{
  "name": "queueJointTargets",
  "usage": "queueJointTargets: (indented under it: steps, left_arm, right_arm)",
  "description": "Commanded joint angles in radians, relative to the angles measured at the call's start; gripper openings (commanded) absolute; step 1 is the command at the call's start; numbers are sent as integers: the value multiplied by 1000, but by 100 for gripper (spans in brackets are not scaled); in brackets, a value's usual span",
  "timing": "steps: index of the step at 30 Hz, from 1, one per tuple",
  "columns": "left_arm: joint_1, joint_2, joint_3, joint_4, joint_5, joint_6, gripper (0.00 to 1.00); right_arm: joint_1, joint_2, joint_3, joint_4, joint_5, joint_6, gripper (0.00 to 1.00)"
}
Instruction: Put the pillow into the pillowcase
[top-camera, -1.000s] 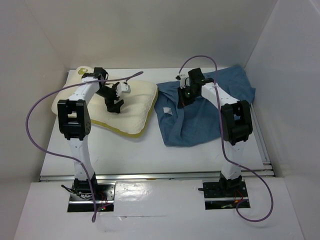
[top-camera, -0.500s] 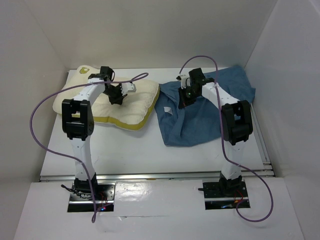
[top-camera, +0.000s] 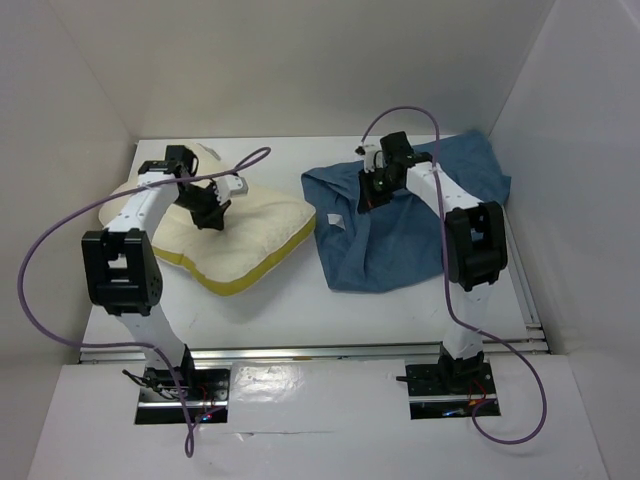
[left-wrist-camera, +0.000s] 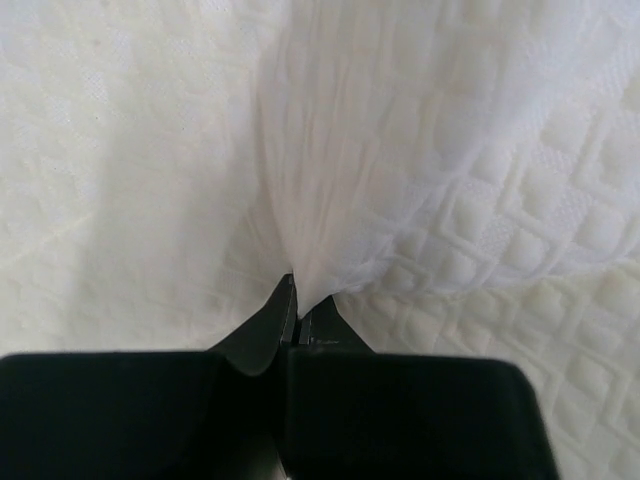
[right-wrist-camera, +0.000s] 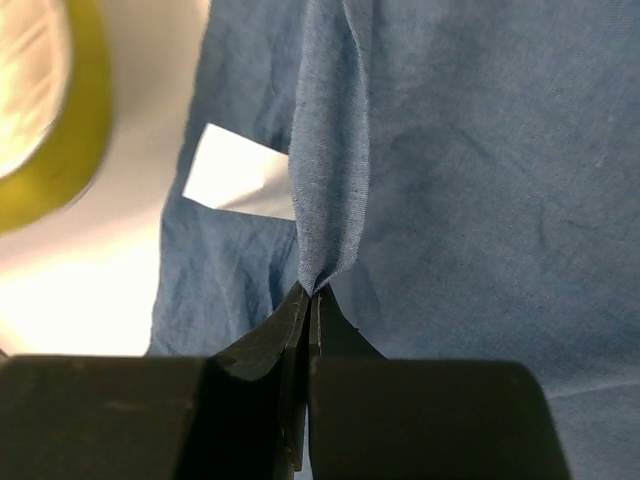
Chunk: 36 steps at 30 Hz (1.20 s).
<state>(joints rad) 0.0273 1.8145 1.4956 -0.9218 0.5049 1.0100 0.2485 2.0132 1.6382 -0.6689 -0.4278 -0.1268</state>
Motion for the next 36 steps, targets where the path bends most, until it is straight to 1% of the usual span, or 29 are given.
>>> queueJointTargets:
  steps: [1, 7, 12, 13, 17, 26, 34, 36]
  left_arm:
    - [3, -124, -12, -80, 90, -24, 0]
    - [-9, -135, -14, -80, 112, -69, 0]
    - [-56, -106, 34, -49, 103, -102, 0]
    - [-84, -92, 34, -31, 103, -111, 0]
    - [-116, -41, 83, -6, 103, -143, 0]
    - [-199, 28, 146, -6, 103, -163, 0]
    - [-233, 28, 124, -18, 124, -174, 0]
    - [-257, 28, 114, -18, 133, -174, 0]
  right_arm:
    - [-6, -88, 69, -1, -28, 23, 0]
    - [12, -151, 69, -11, -69, 32, 0]
    - [23, -191, 34, -11, -69, 32, 0]
    - [23, -203, 22, -11, -69, 32, 0]
    - [23, -234, 0, -11, -69, 32, 0]
    - [23, -252, -32, -11, -69, 32, 0]
    - [32, -243, -32, -1, -88, 41, 0]
    - [32, -232, -23, -1, -88, 41, 0]
